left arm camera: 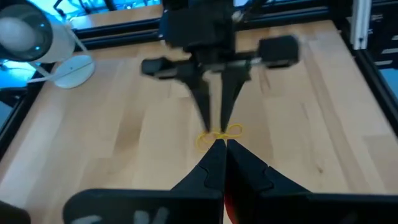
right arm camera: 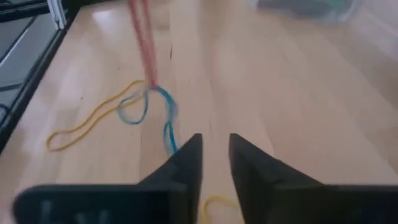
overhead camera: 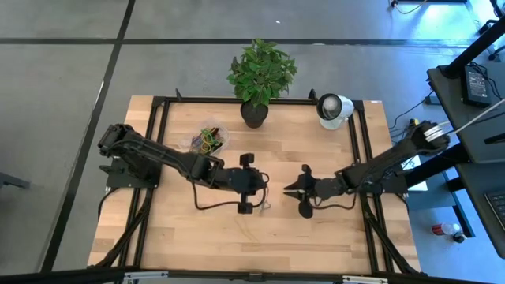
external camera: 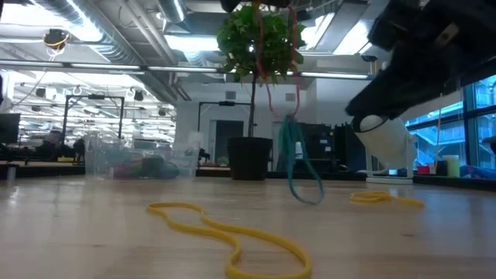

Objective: Pick and place rubber bands into bin
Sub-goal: Put the red rubber band into the transparent bin

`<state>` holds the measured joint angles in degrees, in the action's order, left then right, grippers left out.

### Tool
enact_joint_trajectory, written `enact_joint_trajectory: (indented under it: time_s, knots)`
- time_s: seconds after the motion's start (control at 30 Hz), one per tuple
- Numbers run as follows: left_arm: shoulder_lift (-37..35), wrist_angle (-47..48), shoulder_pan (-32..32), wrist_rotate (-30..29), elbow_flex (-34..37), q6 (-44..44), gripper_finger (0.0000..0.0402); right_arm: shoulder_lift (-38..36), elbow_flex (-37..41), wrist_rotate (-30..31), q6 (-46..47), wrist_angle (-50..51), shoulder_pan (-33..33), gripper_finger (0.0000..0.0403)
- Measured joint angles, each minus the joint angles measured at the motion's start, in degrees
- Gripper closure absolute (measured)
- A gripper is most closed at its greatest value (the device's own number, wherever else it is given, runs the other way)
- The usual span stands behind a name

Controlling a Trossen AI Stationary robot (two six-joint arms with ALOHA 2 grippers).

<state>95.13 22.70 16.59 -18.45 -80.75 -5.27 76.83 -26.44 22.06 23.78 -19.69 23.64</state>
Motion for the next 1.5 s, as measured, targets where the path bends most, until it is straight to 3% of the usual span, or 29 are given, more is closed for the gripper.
enact_joint_trajectory:
  time_s: [0.2, 0.37, 0.67, 1.1, 1.5]
  knots:
    - [0.00, -0.33, 0.27, 0.16, 0.00, 0.06, 0.0400, 7.58, 0.00, -2.67, -7.51, -11.87, -1.90, 0.0243]
    - [0.00, -0.51, 0.30, 0.10, 0.00, -0.02, 0.0400, 13.65, -1.30, -4.99, -12.11, -18.07, -2.64, 0.0214]
    - [0.00, -1.77, 0.30, 0.08, 0.00, 0.05, 0.0400, 23.32, -10.76, -6.97, -15.00, -17.03, -3.61, 0.0231]
    - [0.04, 5.22, 0.44, 0.03, 0.49, -4.60, 0.0400, 23.63, -12.09, -7.15, -13.37, -11.92, -3.61, 0.0247]
    - [0.07, 0.30, 1.07, -2.38, 17.39, -24.64, 0.0400, 23.63, -12.11, -7.17, -8.78, -7.51, -3.61, 0.0247]
